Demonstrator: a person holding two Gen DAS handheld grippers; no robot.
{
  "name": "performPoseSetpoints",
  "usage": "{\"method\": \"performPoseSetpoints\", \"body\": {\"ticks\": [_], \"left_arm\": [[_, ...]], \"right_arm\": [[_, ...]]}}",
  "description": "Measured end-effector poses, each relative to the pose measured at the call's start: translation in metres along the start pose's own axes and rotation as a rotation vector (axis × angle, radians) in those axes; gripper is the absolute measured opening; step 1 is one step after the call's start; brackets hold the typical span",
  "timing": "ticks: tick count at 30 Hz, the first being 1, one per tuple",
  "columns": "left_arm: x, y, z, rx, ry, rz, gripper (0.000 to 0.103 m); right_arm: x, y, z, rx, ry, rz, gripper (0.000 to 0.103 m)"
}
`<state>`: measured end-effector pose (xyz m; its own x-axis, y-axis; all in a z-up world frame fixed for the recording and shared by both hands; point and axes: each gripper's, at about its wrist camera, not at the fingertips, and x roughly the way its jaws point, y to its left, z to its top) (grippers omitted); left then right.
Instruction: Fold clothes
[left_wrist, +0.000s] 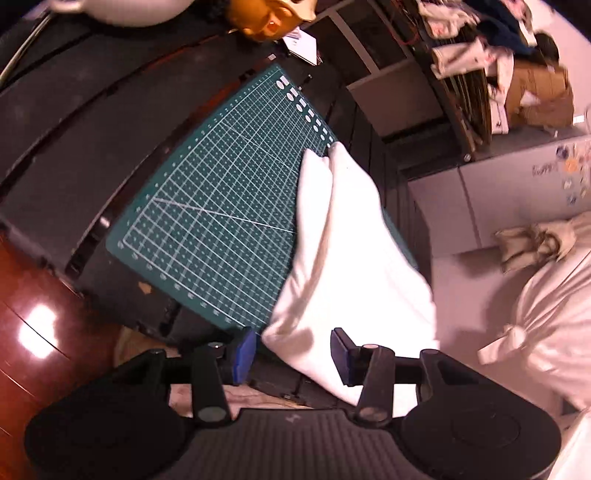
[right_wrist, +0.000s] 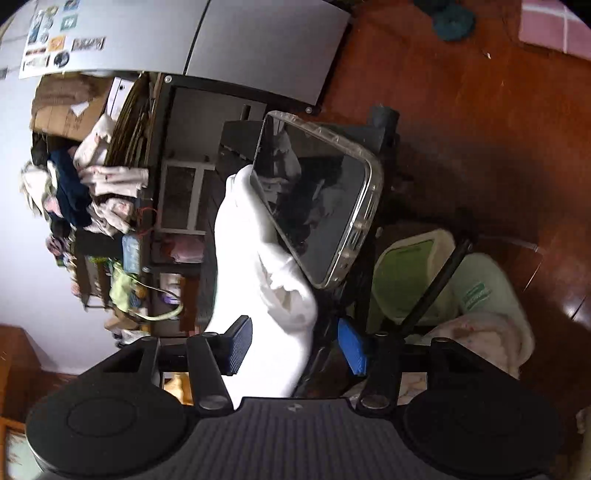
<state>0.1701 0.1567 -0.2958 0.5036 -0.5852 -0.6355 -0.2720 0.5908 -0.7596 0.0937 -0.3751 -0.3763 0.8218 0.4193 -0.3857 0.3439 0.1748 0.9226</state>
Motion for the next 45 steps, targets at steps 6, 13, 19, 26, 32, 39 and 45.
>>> {"method": "performPoseSetpoints", "body": {"ticks": [6,13,19,26,32,39,45], "left_arm": [[0.003,-0.001,-0.001,-0.004,0.006,0.005,0.044],[0.002,-0.001,-0.003,-0.011,-0.002,0.003,0.050],[0.002,0.001,-0.003,-0.011,-0.001,0.004,0.050],[0.005,0.006,-0.004,-0.044,-0.016,0.037,0.050],[0.019,-0.004,-0.004,-0.021,-0.039,0.022,0.047],[0.033,-0.013,-0.005,0.000,-0.035,0.094,0.006],[-0.001,-0.013,-0.009,-0.045,-0.093,0.035,0.005]], "right_arm": [[0.005,0.006,0.003,-0.011,-0.016,-0.074,0.054],[0.005,0.017,0.002,-0.061,-0.002,-0.052,0.055],[0.014,0.024,0.007,-0.108,-0.012,-0.098,0.050],[0.015,0.041,-0.001,-0.282,-0.014,-0.145,0.008],[0.015,0.048,0.000,-0.292,-0.001,-0.100,0.008],[0.017,0.048,0.000,-0.257,-0.011,-0.092,0.008],[-0.004,0.059,-0.008,-0.306,-0.039,-0.096,0.007]]}}
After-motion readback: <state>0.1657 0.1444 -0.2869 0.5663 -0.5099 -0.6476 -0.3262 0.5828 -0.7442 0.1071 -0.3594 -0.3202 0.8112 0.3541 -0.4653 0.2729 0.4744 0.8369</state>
